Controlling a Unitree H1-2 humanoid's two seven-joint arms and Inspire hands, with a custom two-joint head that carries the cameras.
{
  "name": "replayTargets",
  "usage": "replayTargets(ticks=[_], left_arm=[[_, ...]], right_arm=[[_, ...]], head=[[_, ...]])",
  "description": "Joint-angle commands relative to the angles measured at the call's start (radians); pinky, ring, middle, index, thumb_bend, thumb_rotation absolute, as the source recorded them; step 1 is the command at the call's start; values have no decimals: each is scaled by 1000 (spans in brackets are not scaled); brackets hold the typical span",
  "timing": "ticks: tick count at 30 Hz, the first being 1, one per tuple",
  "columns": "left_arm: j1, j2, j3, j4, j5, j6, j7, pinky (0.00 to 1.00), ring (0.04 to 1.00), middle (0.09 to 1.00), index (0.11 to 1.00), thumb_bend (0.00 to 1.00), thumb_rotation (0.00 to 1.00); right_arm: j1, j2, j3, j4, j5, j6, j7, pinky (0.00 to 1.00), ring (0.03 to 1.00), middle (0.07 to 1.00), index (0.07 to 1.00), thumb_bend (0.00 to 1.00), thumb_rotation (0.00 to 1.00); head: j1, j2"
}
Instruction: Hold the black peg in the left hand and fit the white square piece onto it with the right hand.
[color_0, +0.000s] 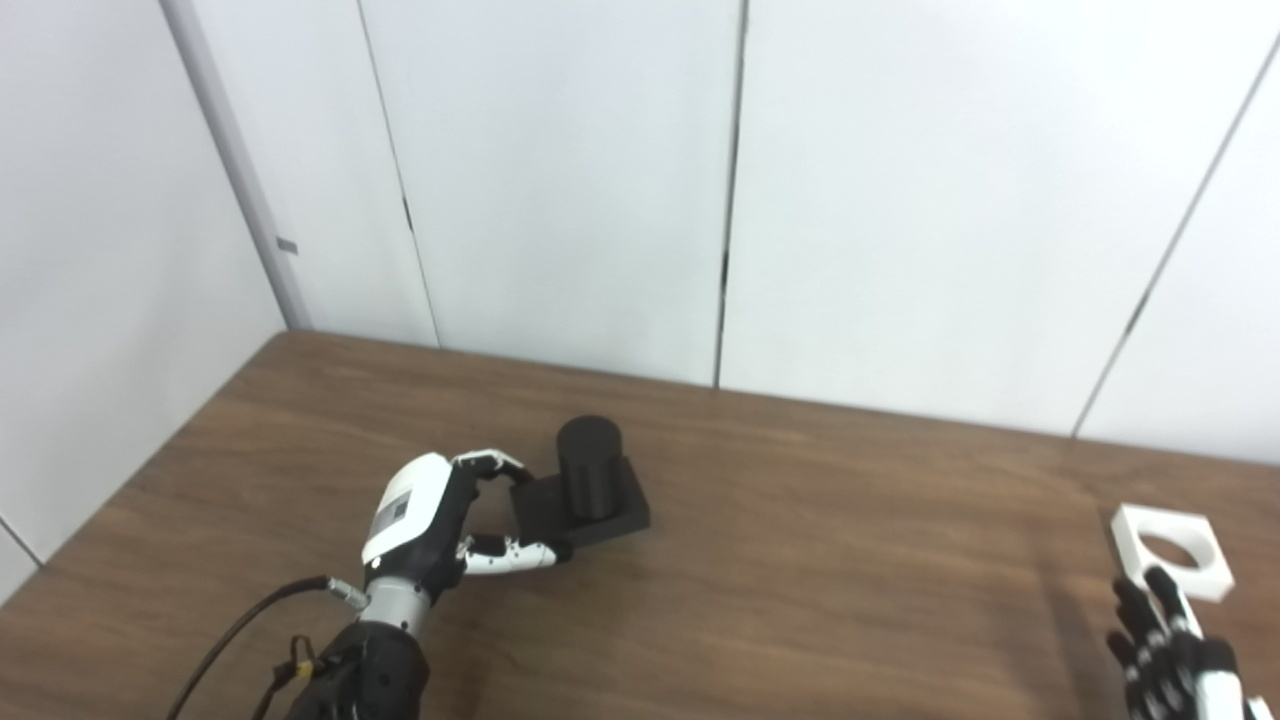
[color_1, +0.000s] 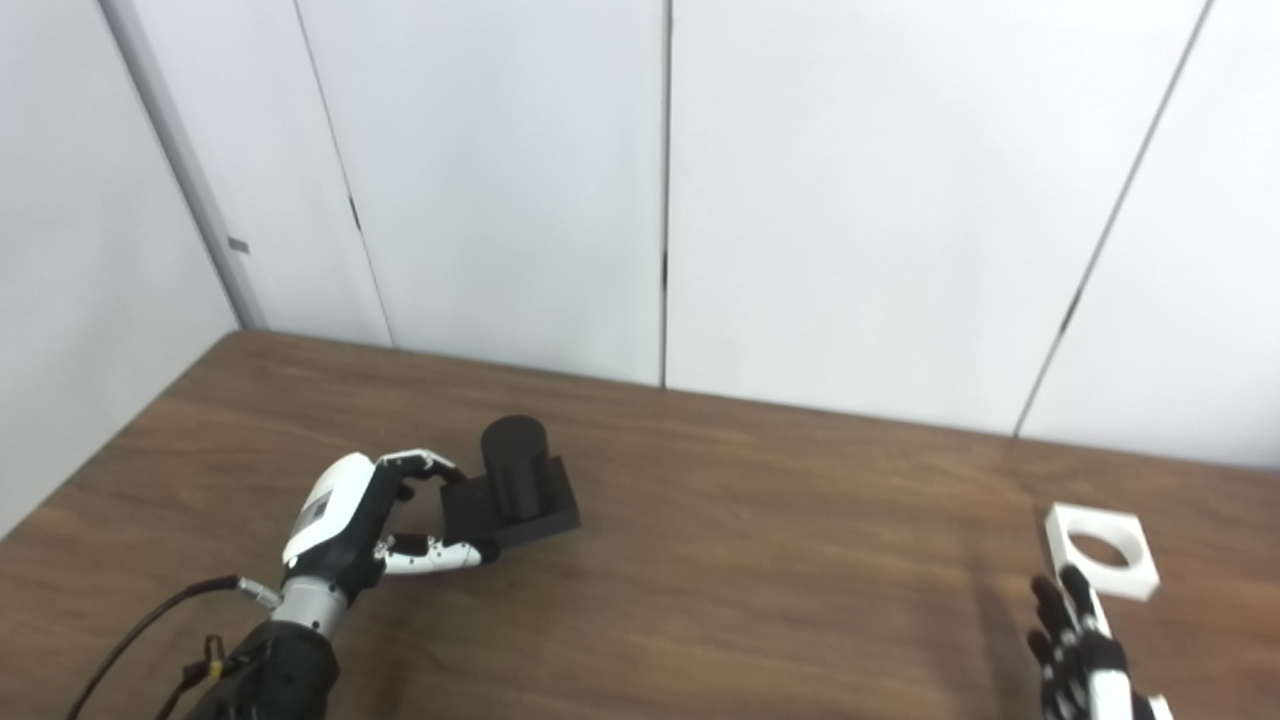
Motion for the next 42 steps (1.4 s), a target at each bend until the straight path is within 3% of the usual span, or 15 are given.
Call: replayTargets(ticks=[1,9,26,30,33,42], left_arm=[[-8,2,-4,-65,1,-13,-15,724,792,758,486,516,49],[66,-7,-53,-151,31,-58,-78,695,781,762,486,517,50],[227,-50,-148,-290,60,-156,-154,657,759,733,484,519,47],[241,-41,-162,-284,45,-209,-171,860,829,763,484,520,46],[250,-40,-176,-275,48,-231,-187,948,853,769,483,520,47],[283,-43,-205,-227,70,-280,-201,972,862,773,483,520,48]], right_arm=[[89,34,17,-53,-13,-16,-16,995,1000,953,992,540,997],[94,37,40,-87,-37,-6,-46,964,991,938,989,538,999],[86,43,82,-156,-69,84,-82,921,966,933,956,593,1000],[83,44,90,-160,-84,96,-90,920,961,929,951,604,1000],[80,49,91,-166,-76,110,-99,921,954,926,943,610,1000],[78,42,103,-179,-84,116,-110,908,954,925,950,618,1000]], head=[[0,2],[-35,71],[-135,155],[-145,164],[-148,171],[-155,179]])
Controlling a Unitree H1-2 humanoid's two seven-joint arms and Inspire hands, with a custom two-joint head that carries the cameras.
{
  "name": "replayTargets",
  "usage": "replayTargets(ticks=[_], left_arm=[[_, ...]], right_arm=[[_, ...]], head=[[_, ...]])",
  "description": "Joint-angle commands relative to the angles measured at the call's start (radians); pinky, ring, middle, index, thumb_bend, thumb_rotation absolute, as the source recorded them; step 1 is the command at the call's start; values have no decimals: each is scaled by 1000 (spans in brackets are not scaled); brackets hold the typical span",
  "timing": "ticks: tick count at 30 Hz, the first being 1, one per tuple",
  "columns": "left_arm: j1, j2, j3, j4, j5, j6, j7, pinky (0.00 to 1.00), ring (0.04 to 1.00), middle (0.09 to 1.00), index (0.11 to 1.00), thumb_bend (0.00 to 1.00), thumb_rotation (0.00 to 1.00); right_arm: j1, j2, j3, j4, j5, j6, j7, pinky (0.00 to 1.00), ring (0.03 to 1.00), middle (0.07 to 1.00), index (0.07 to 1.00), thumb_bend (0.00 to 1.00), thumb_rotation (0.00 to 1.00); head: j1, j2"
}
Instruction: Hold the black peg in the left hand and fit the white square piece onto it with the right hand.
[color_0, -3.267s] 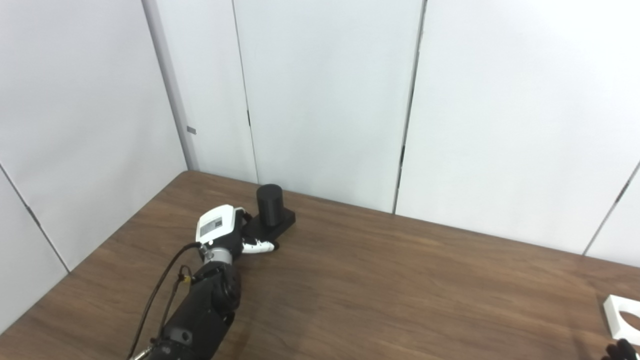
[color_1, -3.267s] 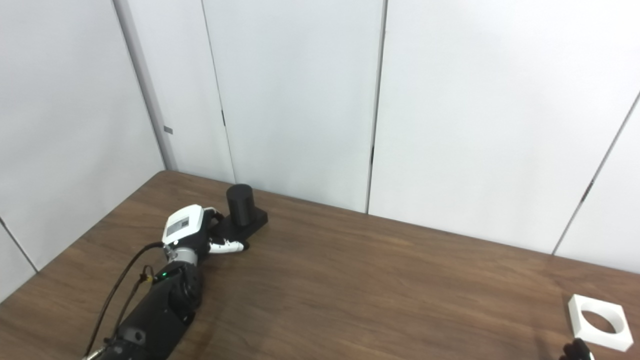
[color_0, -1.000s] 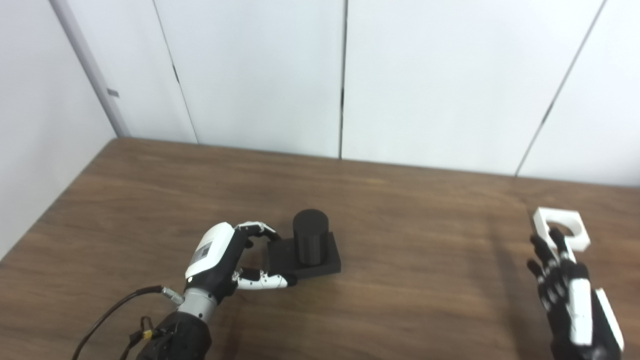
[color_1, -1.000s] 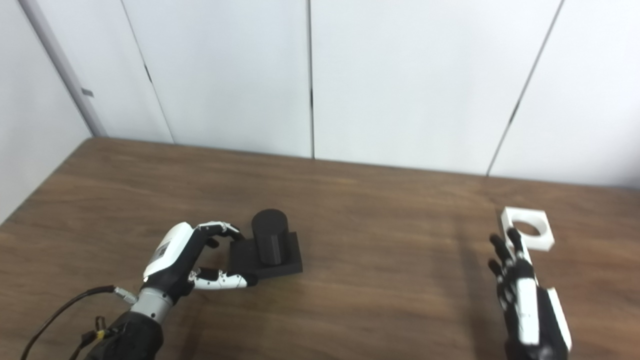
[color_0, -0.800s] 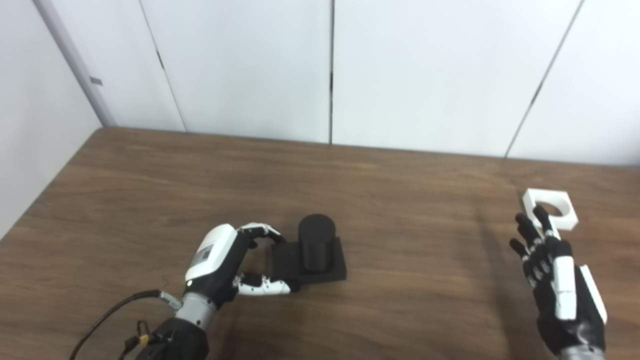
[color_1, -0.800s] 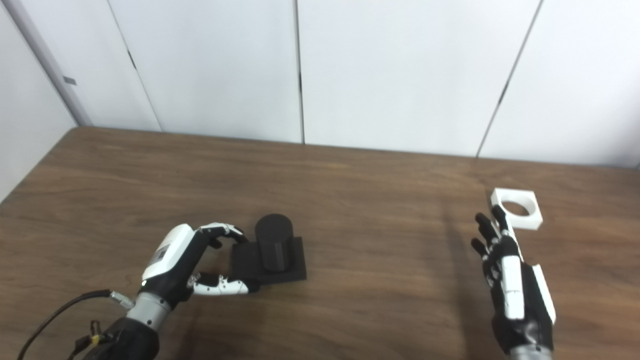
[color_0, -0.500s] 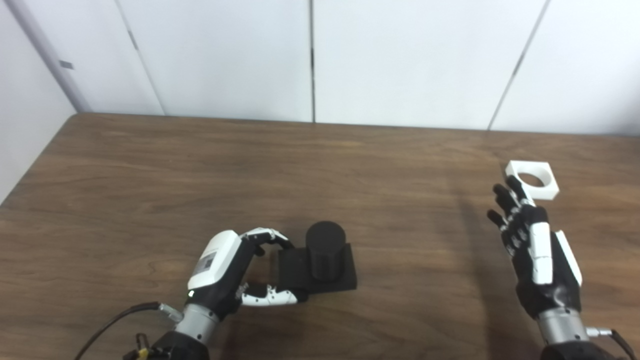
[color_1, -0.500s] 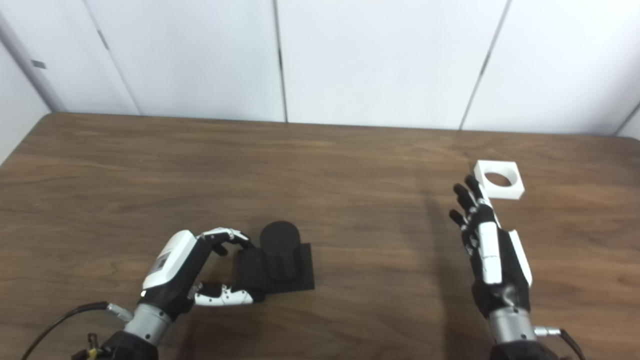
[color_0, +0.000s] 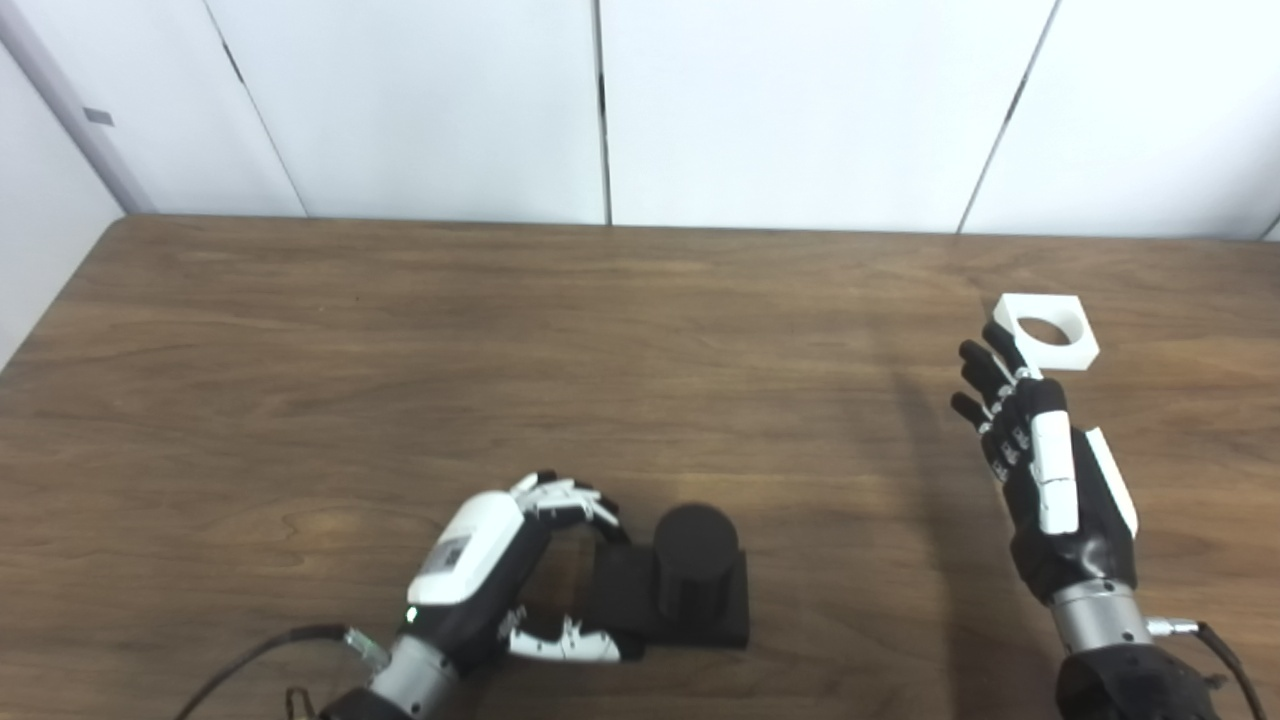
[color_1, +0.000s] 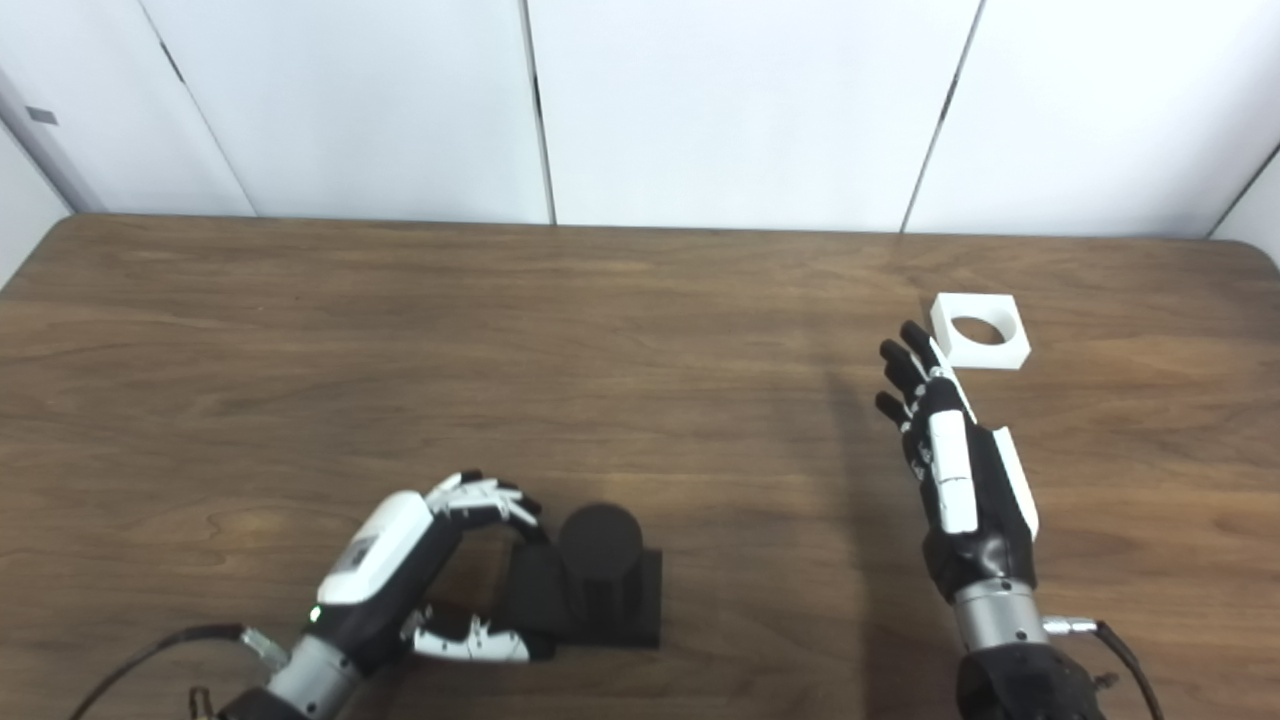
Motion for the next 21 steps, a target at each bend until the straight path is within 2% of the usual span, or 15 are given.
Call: replayTargets(ticks=[1,6,13,16,21], left_arm=[[-12,3,-3,-7,8,-35,6,973,861,773,483,520,47],[-1,2,-11,-3,28,-42,3,959,856,768,483,520,46],[16,0,-22,29,51,-5,-21,943,854,772,484,520,47],[19,-2,-26,42,79,-3,-12,908,841,771,484,520,46],[25,-16,-25,53,120,12,7,901,837,769,485,520,47]], right_arm=[[85,32,10,-42,2,-14,-2,907,955,927,953,619,1000],[81,33,8,-47,11,-5,-4,913,953,923,953,626,1000],[73,35,13,-63,-3,21,-14,876,933,909,948,633,1000],[76,35,11,-61,10,14,-10,907,950,920,956,633,1000],[76,36,13,-72,3,28,-17,897,946,918,957,637,1000]], head=[[-2,1],[-7,12],[-8,18],[-4,21],[-5,23]])
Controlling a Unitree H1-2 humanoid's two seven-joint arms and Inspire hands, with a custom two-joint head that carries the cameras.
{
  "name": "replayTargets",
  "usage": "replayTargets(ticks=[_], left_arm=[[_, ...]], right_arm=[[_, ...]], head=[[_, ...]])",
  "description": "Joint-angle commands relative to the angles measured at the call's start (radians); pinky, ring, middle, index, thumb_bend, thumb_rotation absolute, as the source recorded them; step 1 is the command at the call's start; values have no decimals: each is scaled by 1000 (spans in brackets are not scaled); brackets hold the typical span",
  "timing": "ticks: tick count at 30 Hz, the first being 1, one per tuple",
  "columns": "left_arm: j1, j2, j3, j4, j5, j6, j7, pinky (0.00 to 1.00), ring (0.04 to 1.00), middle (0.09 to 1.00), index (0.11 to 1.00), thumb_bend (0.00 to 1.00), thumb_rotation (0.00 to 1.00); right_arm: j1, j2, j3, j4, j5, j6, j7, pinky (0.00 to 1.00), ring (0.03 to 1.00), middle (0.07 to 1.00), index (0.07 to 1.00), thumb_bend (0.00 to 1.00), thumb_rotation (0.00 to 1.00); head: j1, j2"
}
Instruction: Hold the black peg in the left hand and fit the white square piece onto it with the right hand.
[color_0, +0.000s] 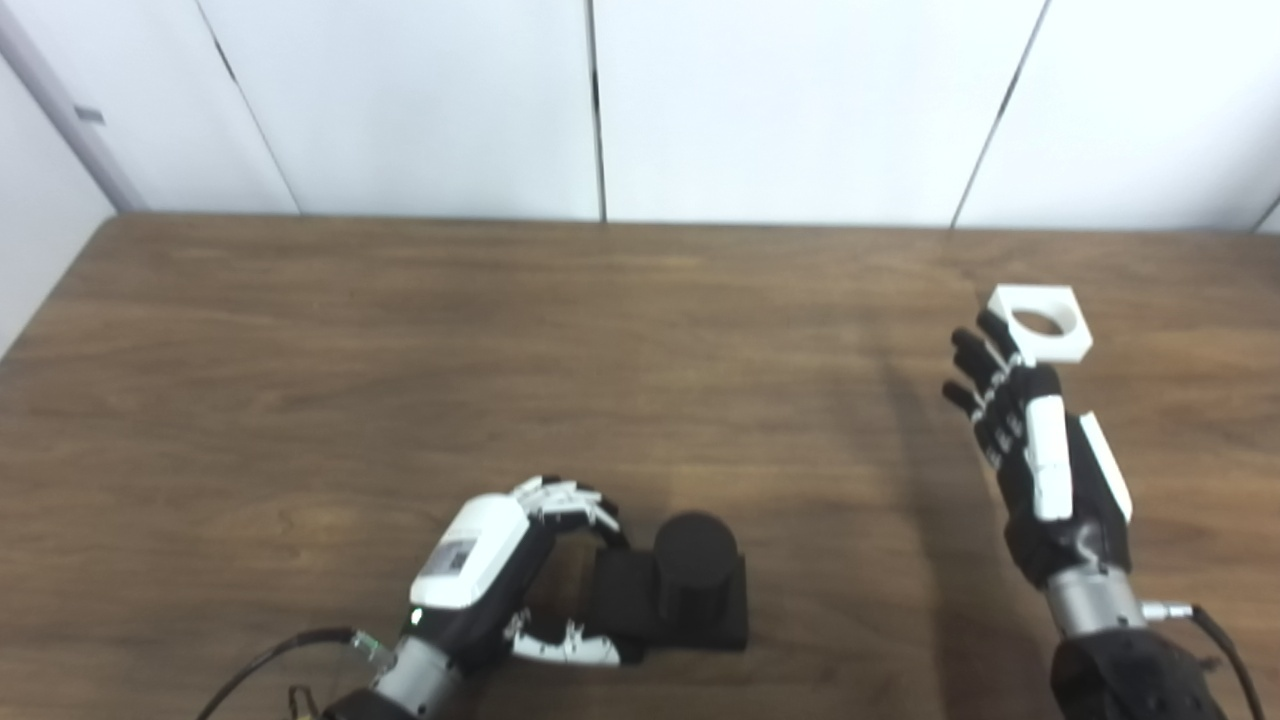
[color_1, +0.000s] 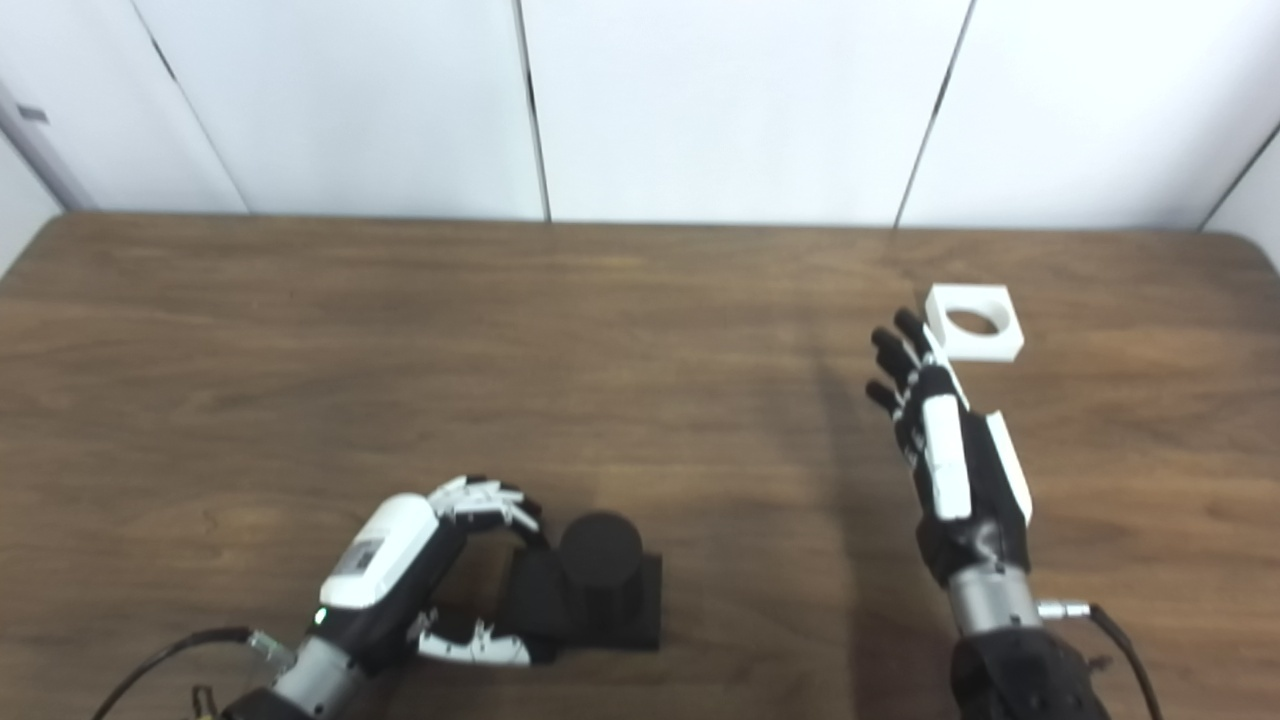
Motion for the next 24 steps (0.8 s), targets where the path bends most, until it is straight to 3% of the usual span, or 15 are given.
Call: replayTargets(ticks=[1,15,22,24], left_arm=[[21,-2,-8,29,21,21,-16,901,837,769,485,520,47],[34,-18,4,36,88,18,21,878,818,754,485,520,46],[34,-18,16,26,62,9,18,859,810,749,485,520,46],[36,-19,19,25,58,-1,23,847,800,743,485,520,46]], right_arm=[[78,37,8,-42,2,-9,-6,899,946,919,957,636,1000],[66,40,-1,-65,26,20,-24,899,941,913,936,639,987],[45,20,-9,-107,30,49,-26,926,952,912,940,647,999],[27,-4,-20,-137,22,81,-23,915,947,909,929,646,933]], head=[[-1,0],[-50,11],[-115,-22],[-123,-27]])
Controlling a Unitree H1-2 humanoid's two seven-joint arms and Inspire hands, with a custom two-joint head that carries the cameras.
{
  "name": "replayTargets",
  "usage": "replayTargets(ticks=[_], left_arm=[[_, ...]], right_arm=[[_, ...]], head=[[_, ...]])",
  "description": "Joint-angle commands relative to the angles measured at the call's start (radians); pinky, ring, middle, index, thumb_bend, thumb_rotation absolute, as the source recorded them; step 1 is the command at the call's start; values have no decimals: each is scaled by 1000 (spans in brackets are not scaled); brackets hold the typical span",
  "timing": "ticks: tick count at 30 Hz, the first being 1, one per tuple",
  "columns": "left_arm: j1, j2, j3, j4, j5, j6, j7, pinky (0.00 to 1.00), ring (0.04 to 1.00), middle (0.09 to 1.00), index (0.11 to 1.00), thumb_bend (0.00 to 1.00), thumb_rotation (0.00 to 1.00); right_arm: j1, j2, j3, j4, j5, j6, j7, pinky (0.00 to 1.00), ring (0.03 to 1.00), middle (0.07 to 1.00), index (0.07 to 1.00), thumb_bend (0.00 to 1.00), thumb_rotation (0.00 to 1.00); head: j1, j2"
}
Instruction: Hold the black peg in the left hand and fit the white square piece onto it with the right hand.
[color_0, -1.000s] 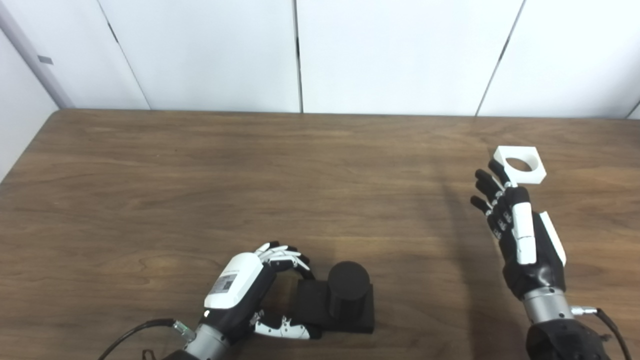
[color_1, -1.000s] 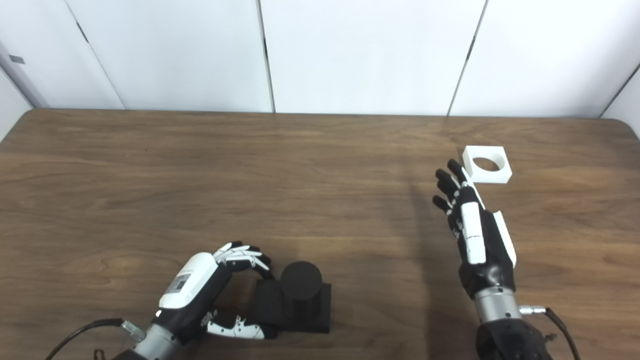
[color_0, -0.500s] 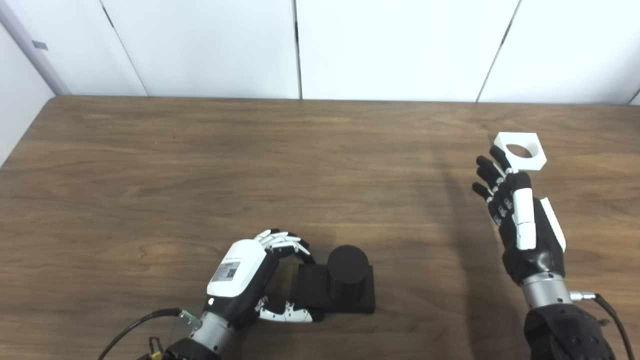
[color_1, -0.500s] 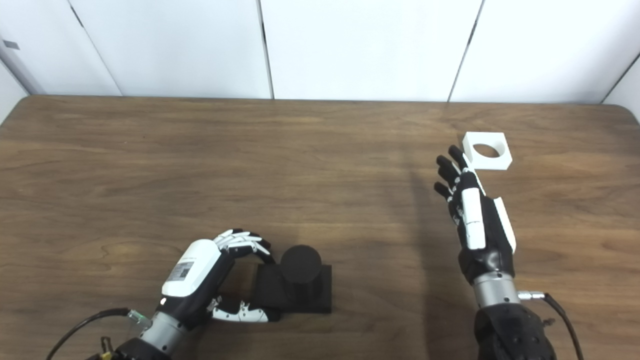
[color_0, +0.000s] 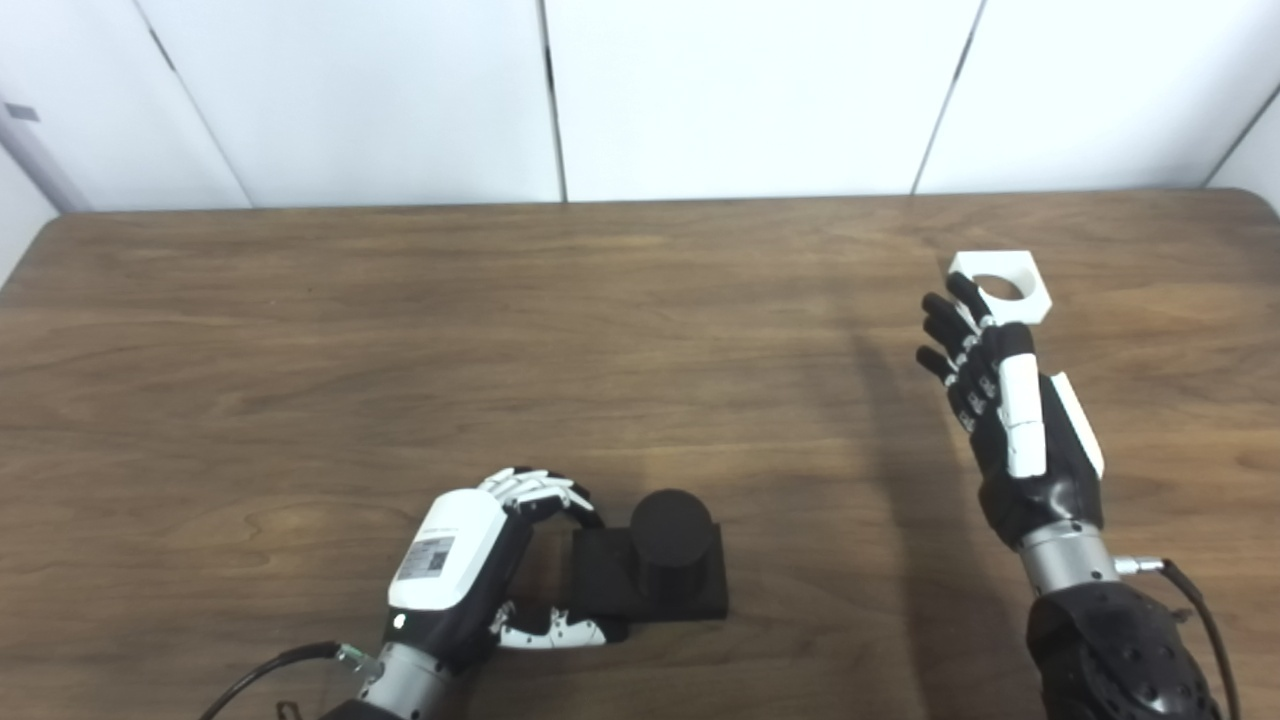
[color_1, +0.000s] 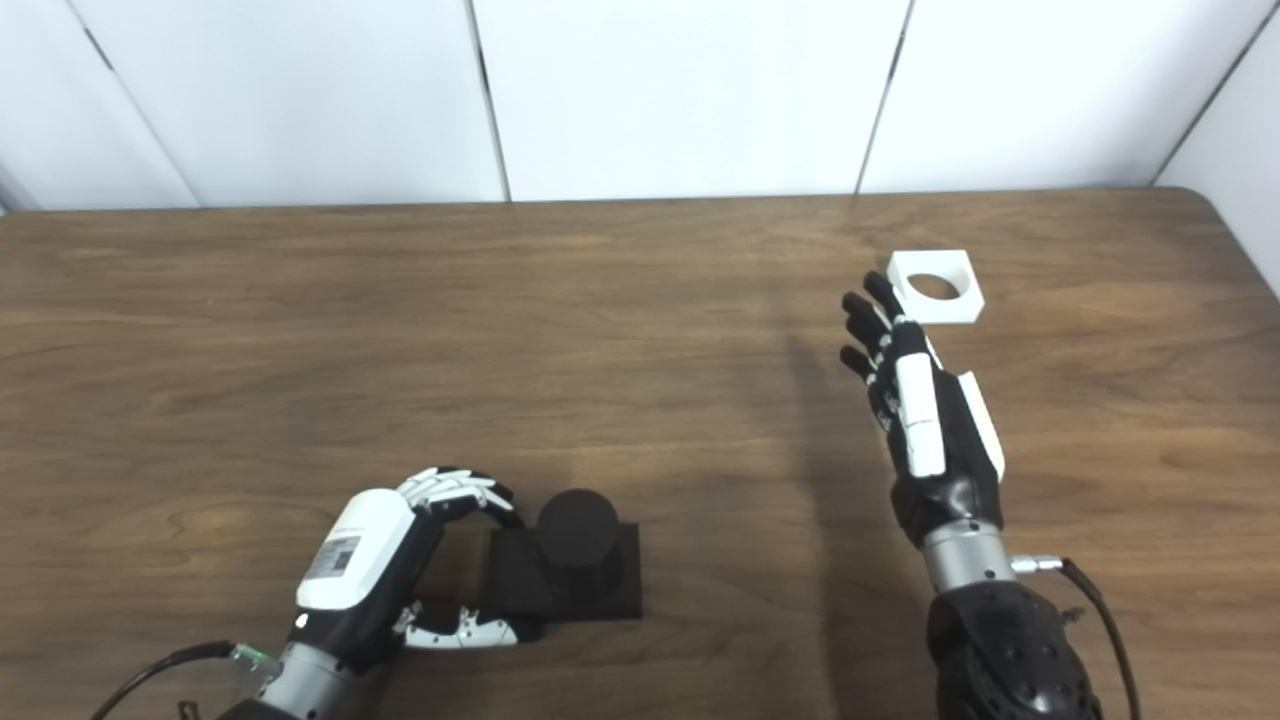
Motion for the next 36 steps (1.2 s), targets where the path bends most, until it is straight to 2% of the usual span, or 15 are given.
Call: replayTargets(ticks=[1,3,4,6,7,8,10,13,16,20,24,26,29,34,36], left_arm=[[21,9,3,17,-12,8,-14,843,796,740,485,520,46],[24,7,4,15,-14,5,-17,835,792,737,485,520,45],[24,7,4,14,-13,4,-19,833,792,736,485,520,45],[25,7,4,15,-10,3,-21,816,789,736,485,519,46],[26,6,5,14,-12,2,-21,811,788,735,485,519,46],[27,5,5,13,-13,-2,-19,807,787,735,486,519,46],[30,5,5,10,-13,-7,-16,803,784,733,485,519,46],[35,7,8,5,-13,-7,-19,797,781,732,485,520,46],[39,10,12,4,-21,-18,-13,785,775,731,485,520,45],[45,18,18,12,-39,-43,1,760,771,729,485,519,44],[51,20,23,36,-45,-71,20,756,772,730,485,519,44],[53,20,21,60,-43,-84,34,762,774,732,485,519,44],[57,17,18,96,-44,-105,56,775,779,737,485,519,44],[51,16,14,134,-38,-130,85,766,770,731,484,520,46],[49,14,14,139,-39,-133,90,764,769,729,484,520,46]], right_arm=[[19,-27,-13,-78,-16,40,8,910,945,908,925,646,903],[-13,-76,-28,-117,-32,114,24,916,942,899,923,615,763],[-31,-113,-36,-131,-34,134,38,918,942,897,923,607,728],[-58,-174,-46,-144,-48,143,61,972,968,925,950,580,527],[-79,-228,-41,-148,-131,144,88,988,975,934,957,573,466],[-101,-282,-37,-147,-209,144,118,933,952,927,952,620,446],[-140,-353,-37,-143,-336,144,184,894,940,927,948,698,383],[-218,-405,-58,-130,-498,144,325,870,931,934,919,806,276],[-284,-430,-71,-113,-635,144,465,905,969,941,911,896,245],[-354,-488,-37,-72,-748,143,552,913,996,951,905,986,235],[-397,-532,6,-11,-802,122,551,941,1000,959,903,1000,247],[-407,-547,26,25,-828,108,544,965,1000,968,909,1000,247],[-426,-574,59,73,-881,100,548,989,1000,982,926,1000,274],[-466,-588,84,127,-912,104,549,994,1000,994,930,1000,259],[-483,-587,92,145,-919,105,552,997,1000,999,933,1000,260]], head=[[-6,-7],[-1,-10],[-1,-11],[-2,-13],[-2,-13],[-18,-19],[-32,-23],[-59,-36],[-84,-50],[-124,-77],[-135,-112],[-122,-164],[-118,-209],[-126,-245],[-126,-245]])
